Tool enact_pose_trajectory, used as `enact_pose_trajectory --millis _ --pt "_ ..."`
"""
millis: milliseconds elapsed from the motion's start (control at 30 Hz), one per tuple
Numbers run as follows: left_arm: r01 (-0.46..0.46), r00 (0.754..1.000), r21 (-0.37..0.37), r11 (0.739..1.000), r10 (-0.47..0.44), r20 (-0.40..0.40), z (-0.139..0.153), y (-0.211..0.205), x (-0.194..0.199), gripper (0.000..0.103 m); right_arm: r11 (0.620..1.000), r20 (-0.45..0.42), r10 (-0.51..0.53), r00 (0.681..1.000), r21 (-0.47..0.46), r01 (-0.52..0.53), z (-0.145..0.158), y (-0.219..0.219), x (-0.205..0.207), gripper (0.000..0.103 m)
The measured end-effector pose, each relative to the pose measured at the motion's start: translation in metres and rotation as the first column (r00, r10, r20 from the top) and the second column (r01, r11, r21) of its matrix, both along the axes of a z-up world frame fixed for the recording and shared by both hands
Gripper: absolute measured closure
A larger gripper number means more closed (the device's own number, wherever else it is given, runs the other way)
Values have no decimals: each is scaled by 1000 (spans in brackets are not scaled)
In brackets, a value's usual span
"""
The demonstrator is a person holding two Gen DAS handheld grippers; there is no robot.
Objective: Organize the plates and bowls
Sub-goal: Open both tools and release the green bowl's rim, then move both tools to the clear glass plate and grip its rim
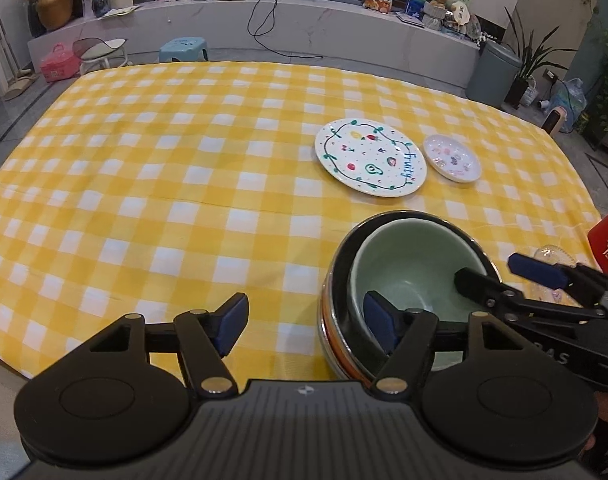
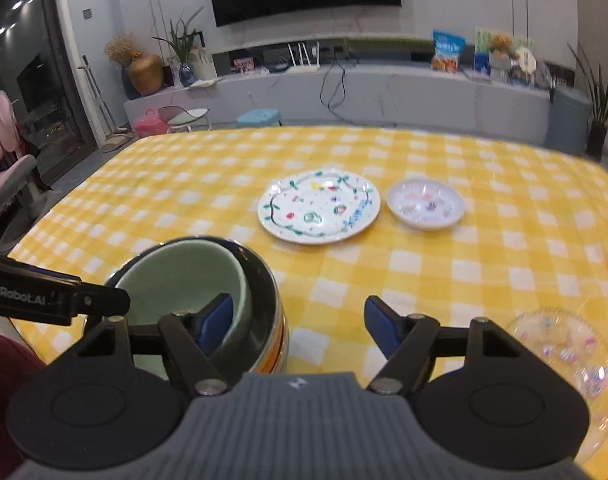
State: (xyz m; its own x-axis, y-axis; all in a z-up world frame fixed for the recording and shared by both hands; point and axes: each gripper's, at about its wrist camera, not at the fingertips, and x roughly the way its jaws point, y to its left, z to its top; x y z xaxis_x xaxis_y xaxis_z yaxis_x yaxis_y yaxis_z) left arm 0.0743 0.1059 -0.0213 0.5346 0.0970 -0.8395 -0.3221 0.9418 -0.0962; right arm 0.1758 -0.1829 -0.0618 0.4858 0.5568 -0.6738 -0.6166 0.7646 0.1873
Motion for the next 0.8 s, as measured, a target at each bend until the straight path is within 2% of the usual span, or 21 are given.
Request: enact_pose_trajectory --millis 233,333,467,533,600,667,800 --pt "-3 1000 -1 1000 3 -2 3 -1 -2 29 1000 -30 -9 1000 19 9 2 -4 3 31" --pt "-19 1000 16 1000 19 24 9 -2 -4 30 999 -26 -12 1000 32 13 7 -7 3 31" --pt "-29 998 0 1000 29 51 15 1 -7 30 998 -31 -18 999 57 19 17 -13 6 31" --pt "-36 997 4 999 36 62 19 0 -8 30 998 -15 -18 1000 61 19 26 -19 7 30" --pt "-38 997 21 999 36 67 23 -4 -9 31 999 5 -1 1000 36 0 35 -25 8 22" --pt "-31 995 42 999 27 93 31 -11 -11 31 1000 46 14 999 6 -14 45 -34 7 21" --pt "-12 988 57 998 3 156 50 -25 -14 31 999 77 -47 996 16 46 64 -66 13 21"
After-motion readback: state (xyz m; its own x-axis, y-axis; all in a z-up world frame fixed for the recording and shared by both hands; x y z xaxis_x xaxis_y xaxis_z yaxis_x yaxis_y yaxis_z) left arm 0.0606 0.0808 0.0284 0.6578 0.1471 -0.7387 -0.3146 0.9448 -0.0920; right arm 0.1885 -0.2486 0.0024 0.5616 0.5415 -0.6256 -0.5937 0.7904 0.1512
